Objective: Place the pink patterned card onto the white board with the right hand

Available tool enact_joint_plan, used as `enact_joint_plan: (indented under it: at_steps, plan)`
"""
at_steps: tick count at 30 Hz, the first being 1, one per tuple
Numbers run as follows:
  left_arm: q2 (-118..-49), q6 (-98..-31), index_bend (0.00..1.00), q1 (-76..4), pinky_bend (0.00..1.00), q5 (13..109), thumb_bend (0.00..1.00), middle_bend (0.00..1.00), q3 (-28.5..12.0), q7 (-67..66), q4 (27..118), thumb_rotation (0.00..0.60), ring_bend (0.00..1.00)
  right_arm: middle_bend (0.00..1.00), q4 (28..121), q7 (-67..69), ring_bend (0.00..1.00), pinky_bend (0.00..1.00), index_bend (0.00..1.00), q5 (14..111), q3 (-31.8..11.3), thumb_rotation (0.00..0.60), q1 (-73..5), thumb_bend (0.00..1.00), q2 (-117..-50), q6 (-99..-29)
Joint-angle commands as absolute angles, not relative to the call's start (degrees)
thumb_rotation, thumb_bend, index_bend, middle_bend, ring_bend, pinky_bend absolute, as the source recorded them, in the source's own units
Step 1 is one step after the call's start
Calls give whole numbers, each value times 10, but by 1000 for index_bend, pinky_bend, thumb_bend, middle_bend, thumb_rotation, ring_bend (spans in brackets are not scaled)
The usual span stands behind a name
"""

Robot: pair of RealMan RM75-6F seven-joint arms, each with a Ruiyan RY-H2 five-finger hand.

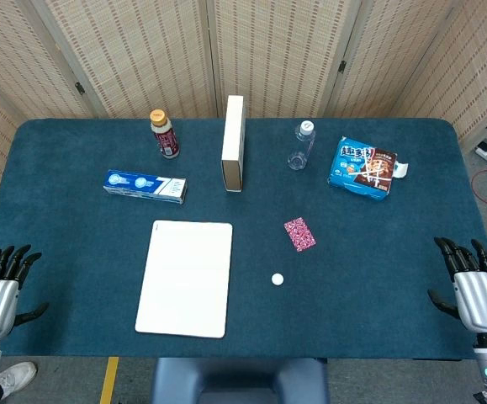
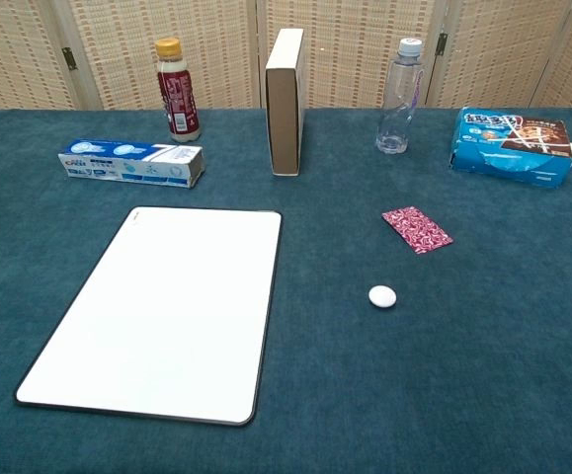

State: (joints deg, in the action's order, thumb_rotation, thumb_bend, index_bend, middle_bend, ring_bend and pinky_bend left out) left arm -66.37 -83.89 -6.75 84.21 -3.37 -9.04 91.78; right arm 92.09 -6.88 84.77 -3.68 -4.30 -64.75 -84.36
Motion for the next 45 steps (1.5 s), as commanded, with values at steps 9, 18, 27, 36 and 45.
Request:
enact_joint_plan:
  at_steps: [9, 18, 27, 36, 45]
  plan:
    - [-666, -846, 199, -65, 0, 842, 184, 122, -33, -88, 915, 600, 62, 160, 922, -69, 179, 45, 81, 852, -35, 600, -44, 266, -644, -842]
    - [-664, -849, 199, -65, 0, 846, 184, 122, -33, -88, 917, 600, 62, 160, 933, -83, 180, 45, 80, 852, -44, 600, -69, 265, -628, -813]
    - [-662, -849, 199, -65, 0, 846, 184, 122, -32, -90, 919, 600, 62, 142, 940, -105, 127, 45, 80, 822, -74, 600, -134, 265, -625, -729]
    - [-659, -854, 202, -59, 0, 847, 185, 122, -29, -88, 921, 600, 62, 58, 904, -142, 11, 13, 80, 784, -93, 600, -246, 266, -675, -578]
    - [-655, -858, 210, -54, 0, 845, 184, 122, -27, -87, 923, 600, 63, 43, 826, -167, 10, 0, 104, 743, -100, 600, -339, 266, -754, -467]
